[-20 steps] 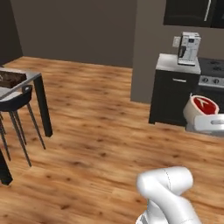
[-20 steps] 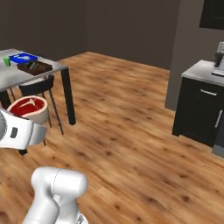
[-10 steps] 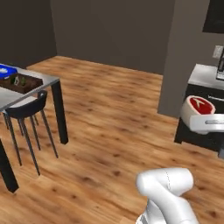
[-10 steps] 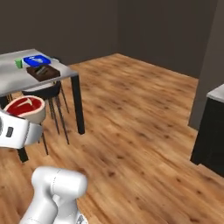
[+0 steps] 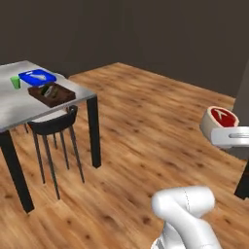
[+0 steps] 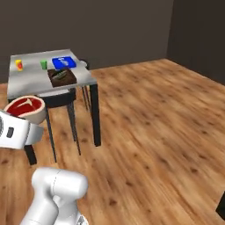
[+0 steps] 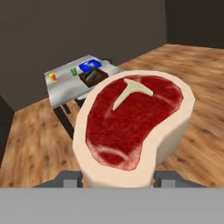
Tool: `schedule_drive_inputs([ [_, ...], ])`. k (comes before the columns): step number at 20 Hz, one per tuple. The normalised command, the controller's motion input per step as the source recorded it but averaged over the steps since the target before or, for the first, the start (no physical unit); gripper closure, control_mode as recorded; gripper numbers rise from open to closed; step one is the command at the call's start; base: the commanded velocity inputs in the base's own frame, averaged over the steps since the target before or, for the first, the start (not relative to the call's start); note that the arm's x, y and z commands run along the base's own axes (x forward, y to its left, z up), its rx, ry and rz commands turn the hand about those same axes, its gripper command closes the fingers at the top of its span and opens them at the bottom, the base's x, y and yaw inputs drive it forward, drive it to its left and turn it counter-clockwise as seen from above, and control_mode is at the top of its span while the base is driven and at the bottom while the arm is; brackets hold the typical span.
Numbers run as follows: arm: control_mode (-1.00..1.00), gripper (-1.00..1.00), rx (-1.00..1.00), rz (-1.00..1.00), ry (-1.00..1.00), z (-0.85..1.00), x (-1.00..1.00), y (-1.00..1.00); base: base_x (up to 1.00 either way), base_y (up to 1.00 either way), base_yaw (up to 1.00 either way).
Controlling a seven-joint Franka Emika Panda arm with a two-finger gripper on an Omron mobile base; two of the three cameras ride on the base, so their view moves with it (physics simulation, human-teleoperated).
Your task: Gather the cucumber and squash from the fridge and place them on a tray on the dining counter. Then gather the steak and chicken drumstick from the fridge and place them on the other tray.
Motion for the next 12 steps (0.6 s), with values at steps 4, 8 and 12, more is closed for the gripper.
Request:
schedule_drive_inputs([
  [4, 1.00, 1.00, 0.00, 0.00, 0.00, 0.00, 0.00, 0.00, 1.00, -0.49, 0.43],
  [8, 1.00, 1.00, 0.00, 0.00, 0.00, 0.00, 0.00, 0.00, 1.00, -0.51, 0.40],
  [12, 1.00, 1.00, 0.00, 0.00, 0.00, 0.00, 0.00, 0.00, 1.00, -0.49, 0.38],
])
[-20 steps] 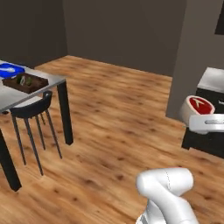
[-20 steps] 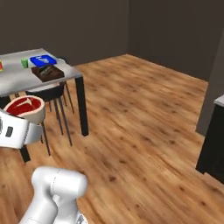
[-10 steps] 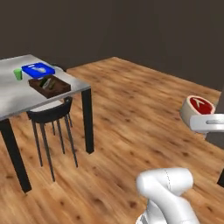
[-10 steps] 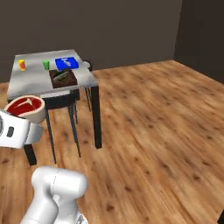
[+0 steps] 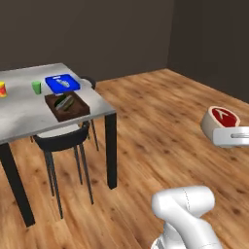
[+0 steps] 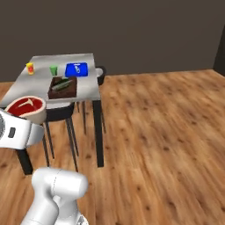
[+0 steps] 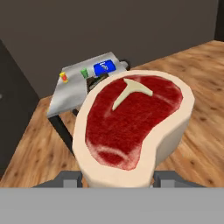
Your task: Gather the cucumber and squash from the fridge and place them on a tray on the dining counter. Then gather the steak and chicken drumstick from the fridge and place them on the other tray.
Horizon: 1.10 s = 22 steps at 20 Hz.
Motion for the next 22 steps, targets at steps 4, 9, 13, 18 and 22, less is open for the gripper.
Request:
schedule_drive_inputs([
  [4, 1.00, 1.00, 0.00, 0.00, 0.00, 0.00, 0.00, 0.00, 1.00, -0.49, 0.41],
  [9, 1.00, 1.00, 0.00, 0.00, 0.00, 0.00, 0.00, 0.00, 0.99, -0.78, 0.40],
  [13, 1.00, 1.00, 0.00, 0.00, 0.00, 0.00, 0.00, 0.00, 0.92, -1.00, 0.37],
  [18, 1.00, 1.00, 0.00, 0.00, 0.00, 0.00, 0.00, 0.00, 0.91, -1.00, 0.36],
  [22, 1.00, 1.00, 0.00, 0.00, 0.00, 0.00, 0.00, 0.00, 1.00, -0.80, 0.46],
])
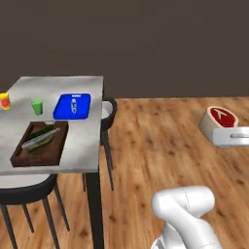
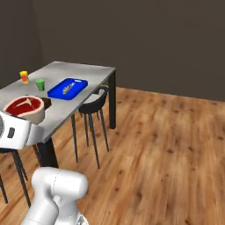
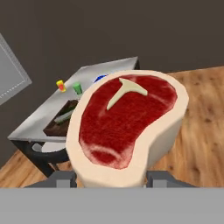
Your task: Gather the cucumber and squash from the fridge and place them on a tray on the dining counter. Then gather the steak and chicken drumstick from the fridge and place them on the other tray.
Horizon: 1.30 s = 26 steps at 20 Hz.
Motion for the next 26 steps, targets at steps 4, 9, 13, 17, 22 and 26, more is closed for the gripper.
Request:
schedule_drive_inputs([
  [4, 1.00, 1.00, 0.00, 0.00, 0.00, 0.00, 0.00, 0.00, 1.00, -0.64, 0.52],
  [9, 1.00, 1.00, 0.00, 0.00, 0.00, 0.00, 0.00, 0.00, 0.82, -0.63, 0.55],
  [13, 1.00, 1.00, 0.00, 0.00, 0.00, 0.00, 0.00, 0.00, 0.48, -0.81, 0.55],
  [17, 1.00, 1.00, 0.00, 0.00, 0.00, 0.00, 0.00, 0.00, 0.28, -0.89, 0.45],
  [22, 1.00, 1.00, 0.00, 0.00, 0.00, 0.00, 0.00, 0.00, 0.39, -0.51, 0.50],
  [26, 1.00, 1.00, 0.00, 0.00, 0.00, 0.00, 0.00, 0.00, 0.51, 0.01, 0.34],
])
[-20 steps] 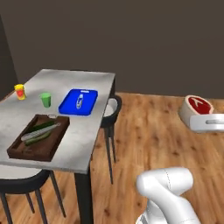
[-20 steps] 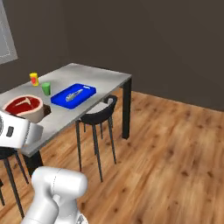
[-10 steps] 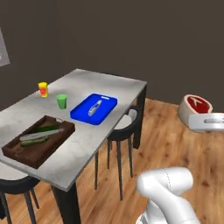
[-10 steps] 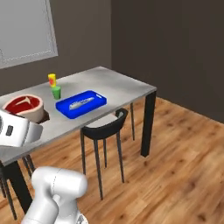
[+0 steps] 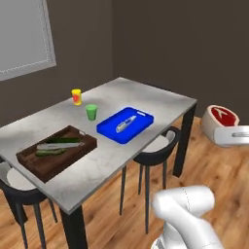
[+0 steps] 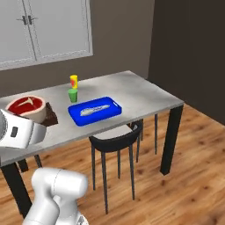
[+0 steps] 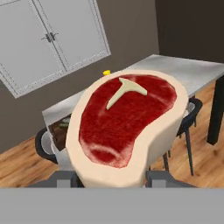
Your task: Gather the cucumber and squash from the fridge and place them on a tray on the dining counter. Then gather the steak and chicken drumstick from the fridge and place them on the other tray.
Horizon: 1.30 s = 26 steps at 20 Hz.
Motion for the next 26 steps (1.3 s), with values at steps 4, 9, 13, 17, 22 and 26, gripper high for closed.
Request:
schedule_drive_inputs([
  [4, 1.00, 1.00, 0.00, 0.00, 0.00, 0.00, 0.00, 0.00, 0.59, -0.11, 0.34],
  [9, 1.00, 1.00, 0.00, 0.00, 0.00, 0.00, 0.00, 0.00, 0.60, -0.01, 0.27],
  [13, 1.00, 1.00, 0.00, 0.00, 0.00, 0.00, 0.00, 0.00, 0.84, -0.12, 0.21],
  [17, 1.00, 1.00, 0.00, 0.00, 0.00, 0.00, 0.00, 0.00, 0.94, 0.01, 0.02],
  [22, 1.00, 1.00, 0.00, 0.00, 0.00, 0.00, 0.00, 0.00, 0.86, 0.00, 0.06],
  [26, 1.00, 1.00, 0.00, 0.00, 0.00, 0.00, 0.00, 0.00, 0.73, -0.03, 0.23],
])
